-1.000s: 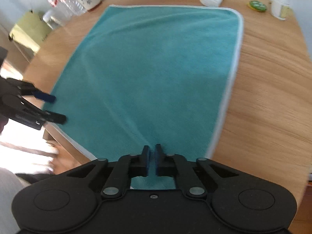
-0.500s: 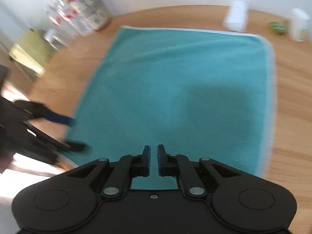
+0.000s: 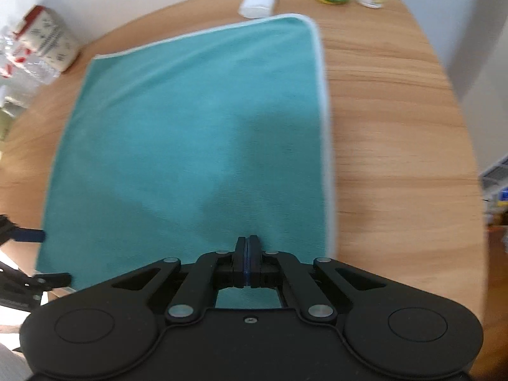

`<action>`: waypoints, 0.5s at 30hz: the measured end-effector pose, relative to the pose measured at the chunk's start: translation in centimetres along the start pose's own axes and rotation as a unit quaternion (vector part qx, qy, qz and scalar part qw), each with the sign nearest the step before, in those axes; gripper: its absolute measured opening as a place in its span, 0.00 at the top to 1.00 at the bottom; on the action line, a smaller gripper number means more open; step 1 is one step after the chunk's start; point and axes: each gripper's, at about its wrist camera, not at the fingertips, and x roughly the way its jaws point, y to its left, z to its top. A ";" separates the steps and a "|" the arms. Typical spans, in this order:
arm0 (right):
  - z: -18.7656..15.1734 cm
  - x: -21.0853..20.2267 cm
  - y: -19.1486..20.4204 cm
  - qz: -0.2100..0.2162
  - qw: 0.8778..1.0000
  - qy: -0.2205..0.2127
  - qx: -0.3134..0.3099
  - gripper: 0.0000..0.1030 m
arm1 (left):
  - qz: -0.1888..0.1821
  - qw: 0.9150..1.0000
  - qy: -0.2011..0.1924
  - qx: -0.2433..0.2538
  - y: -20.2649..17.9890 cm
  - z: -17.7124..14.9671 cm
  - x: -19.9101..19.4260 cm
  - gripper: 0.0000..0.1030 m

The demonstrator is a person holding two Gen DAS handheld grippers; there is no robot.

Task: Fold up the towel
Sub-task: 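Grasp the piped towel edge with the right gripper while left grasps nearby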

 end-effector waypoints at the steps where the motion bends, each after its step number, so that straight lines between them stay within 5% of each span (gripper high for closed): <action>1: 0.8 0.1 1.6 0.033 0.999 -0.014 -0.011 0.92 | -0.003 1.000 0.000 -0.003 0.2 0.1 0.0 0.15; 5: 2.5 3.0 7.8 0.103 0.993 -0.024 -0.052 0.92 | -0.011 1.000 0.003 -0.009 0.6 0.6 0.0 0.13; 7: 2.5 4.3 8.9 0.097 0.993 -0.009 -0.060 0.92 | -0.012 1.000 0.007 -0.005 0.7 0.9 0.1 0.13; 15: -1.3 1.0 0.7 0.043 0.999 0.008 0.011 0.98 | -0.024 1.000 0.012 -0.004 1.7 1.9 0.2 0.13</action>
